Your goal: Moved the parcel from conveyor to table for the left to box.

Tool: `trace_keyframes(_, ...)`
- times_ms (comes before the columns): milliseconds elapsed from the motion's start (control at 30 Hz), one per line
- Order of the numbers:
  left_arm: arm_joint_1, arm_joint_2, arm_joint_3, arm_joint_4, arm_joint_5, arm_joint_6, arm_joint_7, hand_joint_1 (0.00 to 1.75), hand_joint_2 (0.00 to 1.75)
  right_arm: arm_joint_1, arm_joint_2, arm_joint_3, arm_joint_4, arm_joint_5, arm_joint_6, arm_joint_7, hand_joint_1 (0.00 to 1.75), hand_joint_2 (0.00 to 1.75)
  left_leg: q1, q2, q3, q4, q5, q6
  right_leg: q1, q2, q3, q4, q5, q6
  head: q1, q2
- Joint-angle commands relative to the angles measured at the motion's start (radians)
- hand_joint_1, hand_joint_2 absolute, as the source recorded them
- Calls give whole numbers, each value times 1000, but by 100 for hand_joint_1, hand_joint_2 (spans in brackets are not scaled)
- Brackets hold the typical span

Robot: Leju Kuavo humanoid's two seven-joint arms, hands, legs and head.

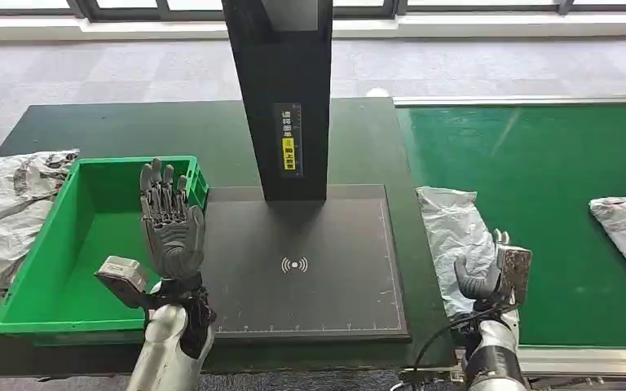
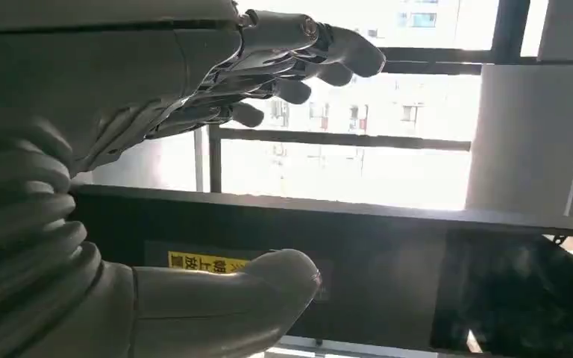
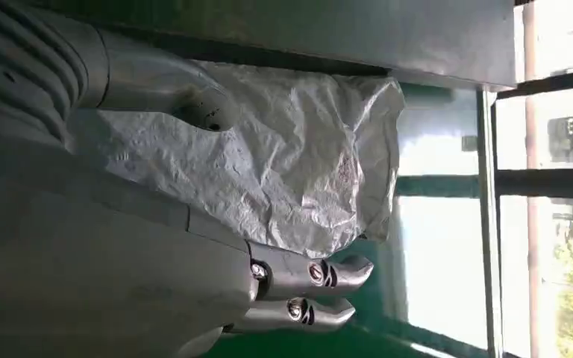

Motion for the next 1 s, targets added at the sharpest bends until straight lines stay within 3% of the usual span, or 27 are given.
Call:
trace_keyframes(33, 68, -60, 49, 28, -4, -11, -21, 0, 175, 11, -34, 146, -10, -17, -8, 3, 0, 175, -1, 7, 5, -2, -1, 2, 0, -2, 4, -3, -1, -1, 0, 0)
trace_keyframes(133, 71, -60, 44, 31, -9, -8, -21, 0, 175, 20, -48, 181, -1, -59, -34, 3, 0, 175, -1, 6, 4, -2, -1, 2, 0, -2, 3, -2, -1, -1, 0, 0)
trace_keyframes(233, 69, -60, 41, 37, -11, -3, -21, 0, 175, -16, -79, 186, 148, -10, -133, 4, 0, 175, -1, 8, 6, -3, -2, 2, 1, -2, 5, -3, -1, -1, 0, 0)
trace_keyframes(367, 69, -60, 41, 37, -11, -2, -21, 0, 175, -18, -80, 184, 158, -7, -138, 3, 0, 175, 0, 5, 4, -1, -1, 1, 1, 0, 3, -2, 0, 0, 0, 0)
trace_keyframes(400, 69, -60, 36, 40, -9, 13, -21, 0, 175, -29, -93, 247, 221, 178, -374, 233, 0, 175, -1, 7, 6, -2, -2, 2, 0, -1, 5, -3, -1, -1, 0, 0)
trace_keyframes(467, 74, -60, 29, 37, -5, 25, -21, 0, 175, -30, -96, 280, 243, 291, -443, 357, 0, 175, -1, 5, 3, -1, -1, 1, 0, 0, 3, -2, 0, 0, 0, 0)
trace_keyframes(533, 80, -60, 29, 30, -5, 26, -21, 0, 175, -38, -96, 288, 252, 318, -455, 389, 0, 175, -1, 10, 6, -2, -2, 2, 1, 1, 5, -3, 0, -1, 0, 0)
trace_keyframes(633, 89, -60, 31, 18, -4, 31, -21, 0, 175, -48, -94, 288, 259, 349, -454, 412, 0, 175, -1, 5, 3, -1, -1, 1, 0, 0, 2, -1, 0, -1, 0, 0)
trace_keyframes(733, 96, -60, 33, 3, 0, 42, -21, 0, 175, -57, -92, 296, 270, 373, -450, 440, 0, 175, -1, 12, 8, -3, -3, 3, 1, 0, 6, -4, -1, -1, 0, 0)
trace_keyframes(967, 107, -60, 27, -11, 1, 48, -21, 0, 175, -62, -90, 307, 281, 399, -416, 463, 0, 175, -1, 4, 3, -1, -1, 1, 0, -1, 3, -1, 0, 0, 0, 0)
trace_keyframes(1000, 111, -60, 25, -16, 1, 49, -21, 0, 175, -62, -90, 318, 286, 425, -387, 487, 0, 175, -1, 8, 5, -2, -2, 2, 1, -1, 5, -3, -1, -1, 0, 0)
